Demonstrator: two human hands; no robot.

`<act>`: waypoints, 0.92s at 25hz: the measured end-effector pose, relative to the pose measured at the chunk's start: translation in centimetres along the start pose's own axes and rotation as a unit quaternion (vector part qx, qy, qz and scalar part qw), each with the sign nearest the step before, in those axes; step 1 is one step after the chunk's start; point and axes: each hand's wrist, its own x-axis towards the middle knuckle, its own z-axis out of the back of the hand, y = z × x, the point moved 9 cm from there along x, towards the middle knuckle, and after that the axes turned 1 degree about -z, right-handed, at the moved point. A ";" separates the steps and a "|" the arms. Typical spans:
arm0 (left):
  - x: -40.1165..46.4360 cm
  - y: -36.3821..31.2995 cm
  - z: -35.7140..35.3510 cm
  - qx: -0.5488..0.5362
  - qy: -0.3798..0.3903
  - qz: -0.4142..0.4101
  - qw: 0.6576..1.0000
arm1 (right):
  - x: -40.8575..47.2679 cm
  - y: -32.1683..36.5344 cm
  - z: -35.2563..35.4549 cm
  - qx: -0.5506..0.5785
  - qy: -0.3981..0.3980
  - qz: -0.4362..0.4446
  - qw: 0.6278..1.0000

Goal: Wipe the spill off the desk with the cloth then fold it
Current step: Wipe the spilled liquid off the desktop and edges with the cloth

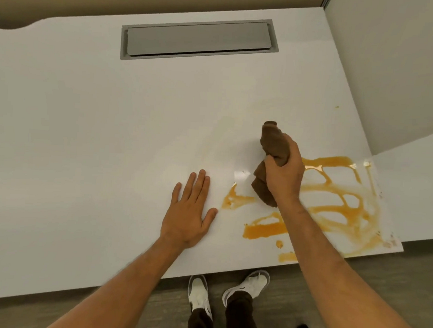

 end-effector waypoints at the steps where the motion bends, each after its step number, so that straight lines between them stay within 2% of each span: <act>1: 0.1 0.0 0.0 -0.004 0.000 0.000 1.000 | -0.7 -0.8 -1.0 -0.080 0.028 0.015 0.996; 3: 0.2 0.0 -0.1 -0.003 -0.002 -0.001 1.000 | -2.1 -2.0 -3.4 -0.216 0.078 0.066 0.971; 4: 0.2 0.0 -0.2 0.001 -0.006 -0.002 1.000 | -2.2 -2.1 -4.2 -0.236 0.083 0.088 0.964; 10: 0.2 -0.1 0.1 0.003 -0.003 0.000 1.000 | -2.1 -1.3 -6.7 -0.187 0.086 0.103 0.973; 16: 0.4 -0.2 0.1 0.000 -0.015 0.000 1.000 | -5.3 -0.8 -9.5 -0.166 0.125 0.126 0.970; 19: 0.3 0.1 0.1 -0.017 -0.018 0.011 1.000 | -7.1 -0.8 -9.6 -0.099 0.100 0.099 0.985; 23: -0.1 -0.2 0.5 -0.113 -0.001 -0.015 0.994 | -6.7 -1.1 -7.9 0.100 0.070 -0.044 0.991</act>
